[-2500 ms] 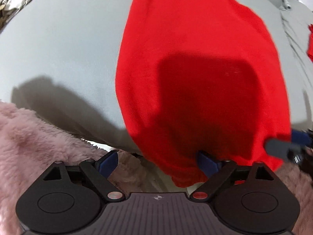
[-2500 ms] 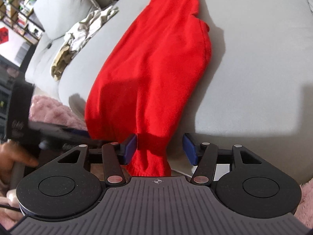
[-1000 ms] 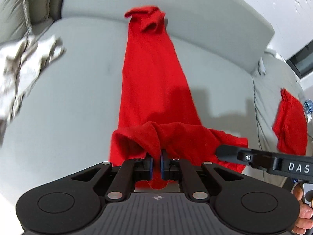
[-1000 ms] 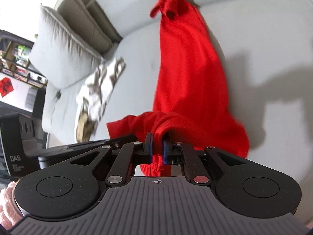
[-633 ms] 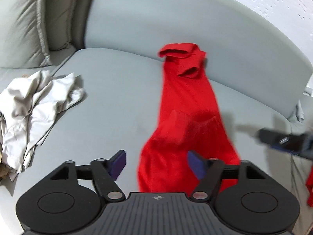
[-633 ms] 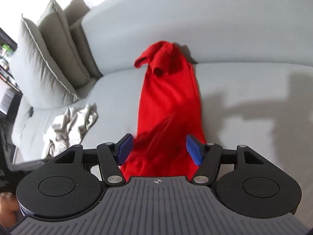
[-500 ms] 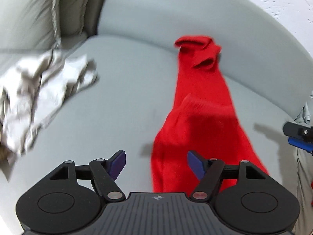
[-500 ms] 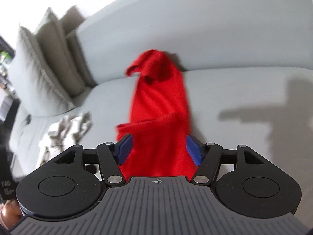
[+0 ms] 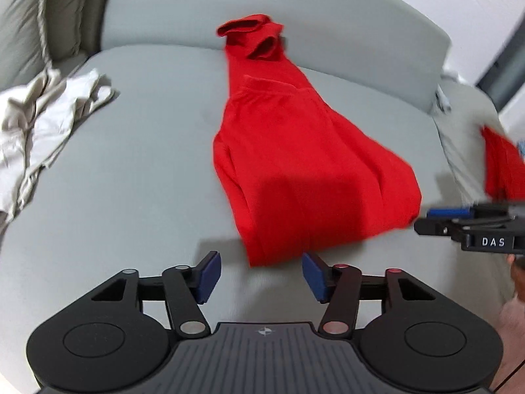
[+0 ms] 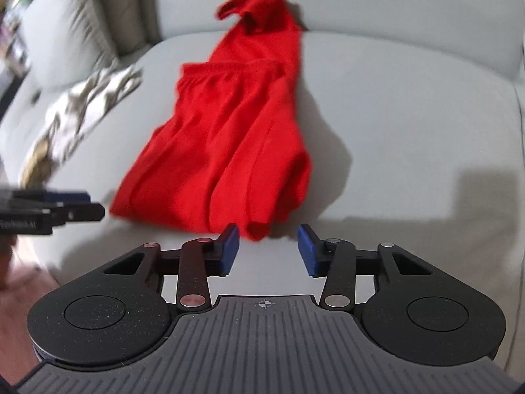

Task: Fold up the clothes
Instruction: 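Grasp the new folded edge with both grippers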

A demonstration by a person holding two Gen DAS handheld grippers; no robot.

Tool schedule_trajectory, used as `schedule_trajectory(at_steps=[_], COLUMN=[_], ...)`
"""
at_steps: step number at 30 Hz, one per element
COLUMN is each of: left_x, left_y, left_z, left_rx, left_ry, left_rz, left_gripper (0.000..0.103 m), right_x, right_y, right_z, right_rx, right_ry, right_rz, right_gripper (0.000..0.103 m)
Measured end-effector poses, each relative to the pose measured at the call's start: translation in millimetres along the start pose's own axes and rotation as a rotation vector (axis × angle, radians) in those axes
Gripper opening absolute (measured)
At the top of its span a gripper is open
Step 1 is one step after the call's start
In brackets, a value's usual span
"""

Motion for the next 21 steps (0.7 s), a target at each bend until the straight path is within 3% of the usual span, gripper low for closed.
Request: schedule_trajectory(at_steps=[7,12,15,21], left_x=[14.7,8.6,5.4,0.3], left_y=[-22.3,-34.8,-38.4,-43.9], left_z=[-4.0,-10.6,-12.8,-16.8], left_rx=[-0.026,-0.030,-0.028,-0.040], left_ry=[-0.129,-0.076,-0.080,-0.057], left_rz=[-0.005,0.045,0.066,0.092], left_gripper=[0.044,0.035,0.030,0.030], right_x=[-2.1,3.0,4.7,-6.0], right_y=[3.3,2.7,-0.7,-14.8], right_z=[7.7,6.3,6.4,-1.2], right_rx=[0.031,0.037,0.033,0.021], right_ry=[0.049,0.065,0.095,0.159], right_rz=[0.036,0.043,0.029,0.022], right_gripper=[0.043,0.041,0.034,0.030])
Point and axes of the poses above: each gripper's, at about its wrist camera, not at the fingertips, and y roughly against the way its jaws point, x to its right, z to its underside, the point moved 6 cm from there along -y, roughly the way its jaws point, and after that the axes turned 9 degrees about -x, right-handed, at the moved point
